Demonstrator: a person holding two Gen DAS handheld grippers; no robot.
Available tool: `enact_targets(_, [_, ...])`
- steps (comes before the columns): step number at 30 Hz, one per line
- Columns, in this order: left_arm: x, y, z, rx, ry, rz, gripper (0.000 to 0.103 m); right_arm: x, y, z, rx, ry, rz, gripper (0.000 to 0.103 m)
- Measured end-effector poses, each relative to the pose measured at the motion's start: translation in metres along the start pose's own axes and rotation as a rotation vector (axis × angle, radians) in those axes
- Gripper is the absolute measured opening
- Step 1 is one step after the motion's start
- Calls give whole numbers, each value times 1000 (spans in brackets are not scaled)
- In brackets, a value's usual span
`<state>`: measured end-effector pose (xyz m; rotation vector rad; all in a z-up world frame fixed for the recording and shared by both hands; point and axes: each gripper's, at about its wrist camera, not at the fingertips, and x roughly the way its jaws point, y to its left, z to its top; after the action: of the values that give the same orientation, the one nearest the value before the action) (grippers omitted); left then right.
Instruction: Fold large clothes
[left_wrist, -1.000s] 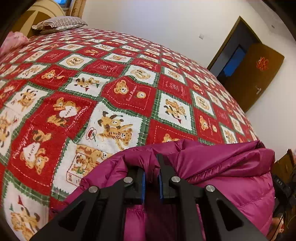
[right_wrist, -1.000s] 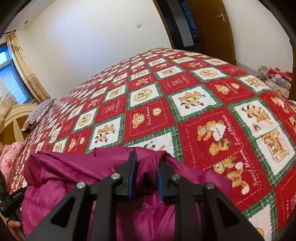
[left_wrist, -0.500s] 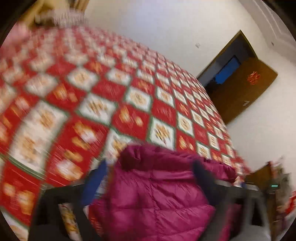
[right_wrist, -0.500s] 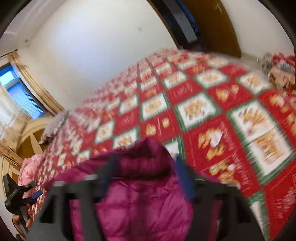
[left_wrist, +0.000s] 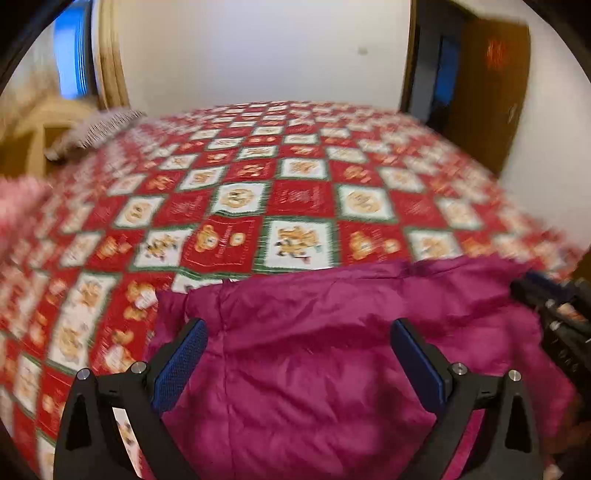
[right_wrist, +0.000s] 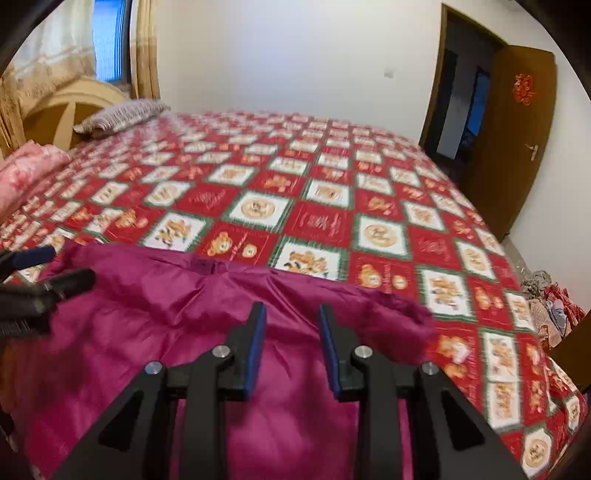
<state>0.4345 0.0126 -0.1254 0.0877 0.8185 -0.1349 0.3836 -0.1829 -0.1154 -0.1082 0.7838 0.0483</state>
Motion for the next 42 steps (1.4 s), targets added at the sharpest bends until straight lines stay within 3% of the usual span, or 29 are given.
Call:
enact_targets(4, [27,-9,-14,61,26,42,99,44,-12,-18,50,71,10,32])
enact_targets(9, [46,10,-27,-50,17,-49,102,48,-21,-28,129,62,71,34])
enact_targets(12, [52,9,-29,-75,18,-54,102,50,-24,-26,154,65,90,33])
enact_targets(17, [54,10,-30,-95,29,-64,102,31,-55,-26,253,7,-11,31])
enact_targets(20, [54,11,-29,-101,29,-72,102,40,-100,-39,377,67,-116,31])
enact_targets(22, [54,12,-29,-104,26,-77,102,50,-121,-49,454,100,-131,31])
enact_targets(24, [54,12,-29,-105,25,-77,102,51,-135,-58,540,74,-77,31])
enact_targets(31, [52,14,-29,-105,57,-75,102,53,-122,-51,465,89,-130,36])
enact_targets(35, [18,37,-38,-157,70,-100,102,46,-121,-46,428,145,-152,36])
enact_targets(37, [-7,56,-50,-199,55,-125,102,18,-114,-46,401,99,-165,36])
enact_targets(38, [-16,63,-55,-215,48,-123,102,-3,-104,-45,385,42,-139,36])
enact_targets(42, [-48,85,-82,-272,10,-98,102,-52,-53,-46,272,-53,-36,35])
